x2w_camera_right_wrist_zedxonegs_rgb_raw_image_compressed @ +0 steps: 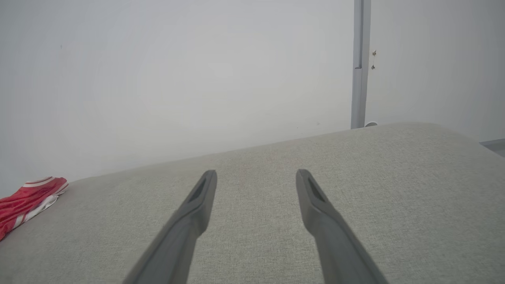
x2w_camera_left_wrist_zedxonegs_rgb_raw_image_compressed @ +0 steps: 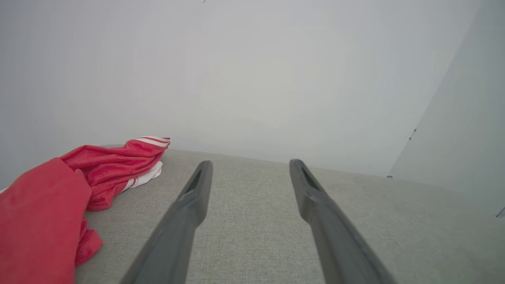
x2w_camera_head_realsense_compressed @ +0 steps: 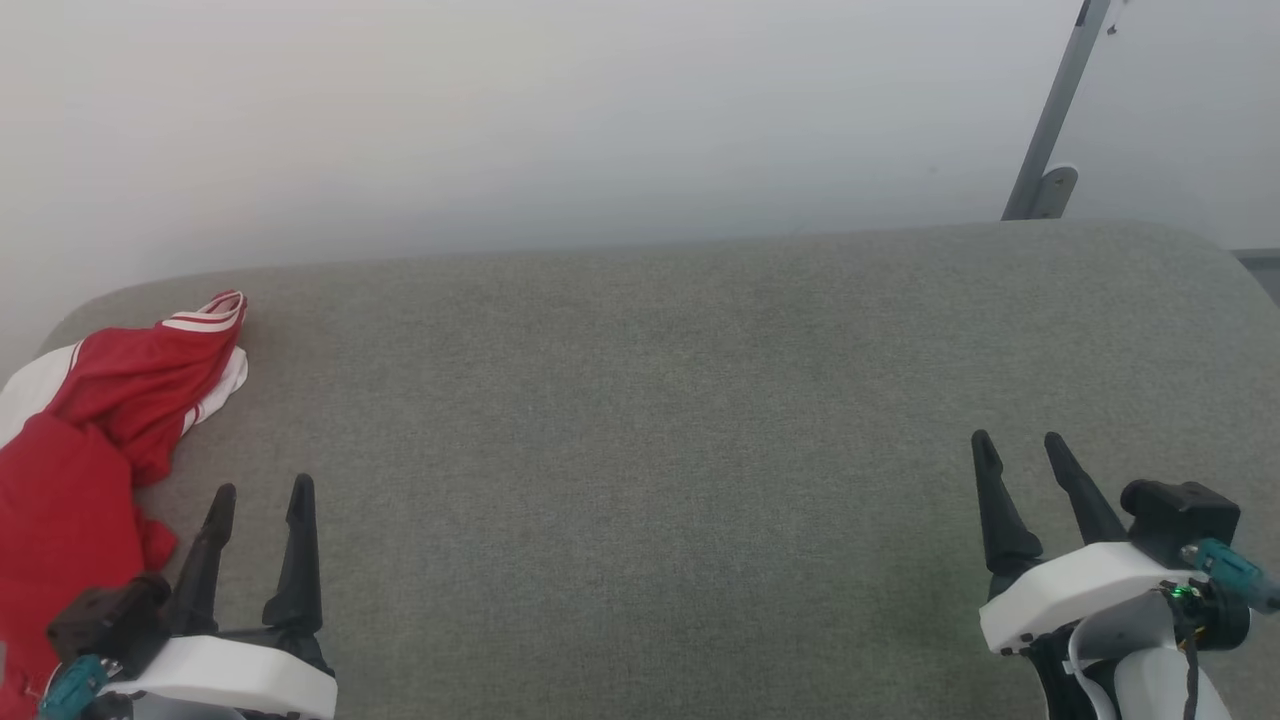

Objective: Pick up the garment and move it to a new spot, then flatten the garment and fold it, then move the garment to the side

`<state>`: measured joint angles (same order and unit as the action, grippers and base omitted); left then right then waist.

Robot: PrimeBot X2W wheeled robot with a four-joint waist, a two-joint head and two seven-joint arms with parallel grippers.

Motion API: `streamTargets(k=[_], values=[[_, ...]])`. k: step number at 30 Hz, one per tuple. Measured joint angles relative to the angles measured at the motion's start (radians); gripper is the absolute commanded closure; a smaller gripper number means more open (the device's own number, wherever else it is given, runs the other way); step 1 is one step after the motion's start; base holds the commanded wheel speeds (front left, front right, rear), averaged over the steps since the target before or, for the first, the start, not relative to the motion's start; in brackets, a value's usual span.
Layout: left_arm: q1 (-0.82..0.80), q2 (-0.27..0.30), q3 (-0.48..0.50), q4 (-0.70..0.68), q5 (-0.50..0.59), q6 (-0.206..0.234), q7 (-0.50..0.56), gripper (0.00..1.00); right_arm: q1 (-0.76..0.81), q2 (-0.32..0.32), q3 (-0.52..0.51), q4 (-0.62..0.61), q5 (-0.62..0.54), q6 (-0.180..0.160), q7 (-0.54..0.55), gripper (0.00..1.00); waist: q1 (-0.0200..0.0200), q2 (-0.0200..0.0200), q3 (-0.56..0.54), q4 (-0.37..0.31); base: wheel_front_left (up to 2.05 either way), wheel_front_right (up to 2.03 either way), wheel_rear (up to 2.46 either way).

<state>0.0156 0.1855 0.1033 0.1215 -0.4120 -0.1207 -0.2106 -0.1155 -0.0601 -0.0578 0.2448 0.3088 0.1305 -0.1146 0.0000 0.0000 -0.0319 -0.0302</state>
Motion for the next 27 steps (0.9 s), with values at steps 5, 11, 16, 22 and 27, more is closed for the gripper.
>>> streamTargets(k=[5, 11, 16, 22, 27], values=[[0.001, 0.006, -0.001, -0.002, 0.038, -0.002, -0.011, 0.0, 0.0, 0.0, 0.004, 0.0, -0.04, 0.0, -0.009, 0.0, 0.0, 0.0, -0.003, -0.003, 0.0, 0.0, 0.0], [0.002, 0.01, -0.002, -0.003, 0.073, -0.003, -0.021, 0.0, 0.0, -0.001, 0.004, -0.001, -0.084, 0.0, -0.017, 0.0, 0.0, 0.0, -0.006, -0.004, 0.0, 0.0, 0.0], [0.003, 0.015, -0.003, -0.006, 0.107, -0.004, -0.03, 0.0, 0.0, -0.001, 0.007, -0.004, -0.12, 0.0, -0.025, 0.0, 0.0, 0.0, -0.009, -0.006, 0.0, 0.0, 0.0], [0.005, 0.021, -0.004, -0.008, 0.137, -0.004, -0.042, 0.0, -0.001, -0.001, 0.009, -0.003, -0.165, 0.0, -0.031, 0.0, 0.0, 0.0, -0.011, -0.008, 0.0, 0.0, 0.0], [0.006, 0.025, -0.005, -0.011, 0.164, -0.007, -0.048, 0.0, -0.001, -0.001, 0.008, -0.004, -0.191, 0.0, -0.04, 0.0, 0.0, 0.0, -0.013, -0.009, 0.0, 0.0, 0.0]])
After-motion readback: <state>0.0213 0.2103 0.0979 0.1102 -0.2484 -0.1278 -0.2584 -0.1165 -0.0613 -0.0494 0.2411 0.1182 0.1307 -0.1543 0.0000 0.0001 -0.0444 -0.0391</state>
